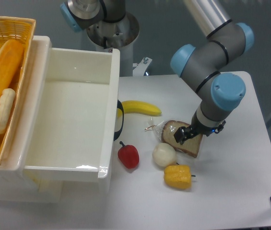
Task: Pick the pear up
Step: 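Lower the gripper onto the pale round pear beside the bread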
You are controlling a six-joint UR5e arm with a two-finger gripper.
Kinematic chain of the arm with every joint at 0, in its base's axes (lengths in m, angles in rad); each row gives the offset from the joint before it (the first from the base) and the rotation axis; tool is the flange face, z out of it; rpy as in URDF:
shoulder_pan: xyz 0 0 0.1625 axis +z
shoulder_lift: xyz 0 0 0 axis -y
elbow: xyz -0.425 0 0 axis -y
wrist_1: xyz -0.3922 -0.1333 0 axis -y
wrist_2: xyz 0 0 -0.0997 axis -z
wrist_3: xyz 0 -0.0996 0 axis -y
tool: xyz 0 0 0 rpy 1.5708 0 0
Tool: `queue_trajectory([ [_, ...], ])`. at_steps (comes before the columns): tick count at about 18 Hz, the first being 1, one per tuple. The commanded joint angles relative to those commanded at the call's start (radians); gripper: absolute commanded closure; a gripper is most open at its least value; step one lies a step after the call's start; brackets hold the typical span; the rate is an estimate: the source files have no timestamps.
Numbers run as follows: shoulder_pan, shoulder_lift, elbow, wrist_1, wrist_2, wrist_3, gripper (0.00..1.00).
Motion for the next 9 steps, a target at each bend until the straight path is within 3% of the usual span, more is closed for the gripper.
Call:
queue_trajectory([
  [9, -0.038, -0.023, 0.002, 0.003, -0.048, -0.14, 0.0],
])
